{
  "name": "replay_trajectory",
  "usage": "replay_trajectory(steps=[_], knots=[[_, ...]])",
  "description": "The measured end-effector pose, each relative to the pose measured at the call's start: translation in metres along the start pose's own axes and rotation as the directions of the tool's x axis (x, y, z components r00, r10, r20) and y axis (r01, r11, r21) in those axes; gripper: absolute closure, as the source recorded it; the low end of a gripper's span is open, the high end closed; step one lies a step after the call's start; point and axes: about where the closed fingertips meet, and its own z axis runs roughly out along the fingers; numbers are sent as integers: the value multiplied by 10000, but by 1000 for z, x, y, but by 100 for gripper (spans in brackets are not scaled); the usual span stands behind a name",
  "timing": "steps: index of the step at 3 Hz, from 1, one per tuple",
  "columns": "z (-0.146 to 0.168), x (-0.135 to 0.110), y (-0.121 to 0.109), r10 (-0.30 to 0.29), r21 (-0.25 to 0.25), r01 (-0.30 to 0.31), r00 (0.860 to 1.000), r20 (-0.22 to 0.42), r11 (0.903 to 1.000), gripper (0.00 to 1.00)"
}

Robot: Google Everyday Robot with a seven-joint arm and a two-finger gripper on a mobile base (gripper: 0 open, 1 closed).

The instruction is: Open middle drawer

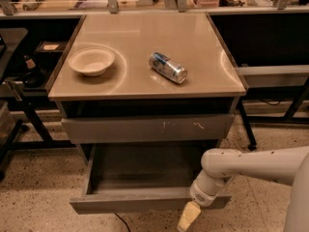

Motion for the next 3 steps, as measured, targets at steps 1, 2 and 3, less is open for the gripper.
replay_trajectory(steps=[1,2,3], knots=[[-5,19,15,264,-175,-266,9996,-79,9995,0],[-13,39,29,566,-262,-572,9981,-247,9980,0],[-21,59,40,938,-288,-950,9948,-395,9951,0]])
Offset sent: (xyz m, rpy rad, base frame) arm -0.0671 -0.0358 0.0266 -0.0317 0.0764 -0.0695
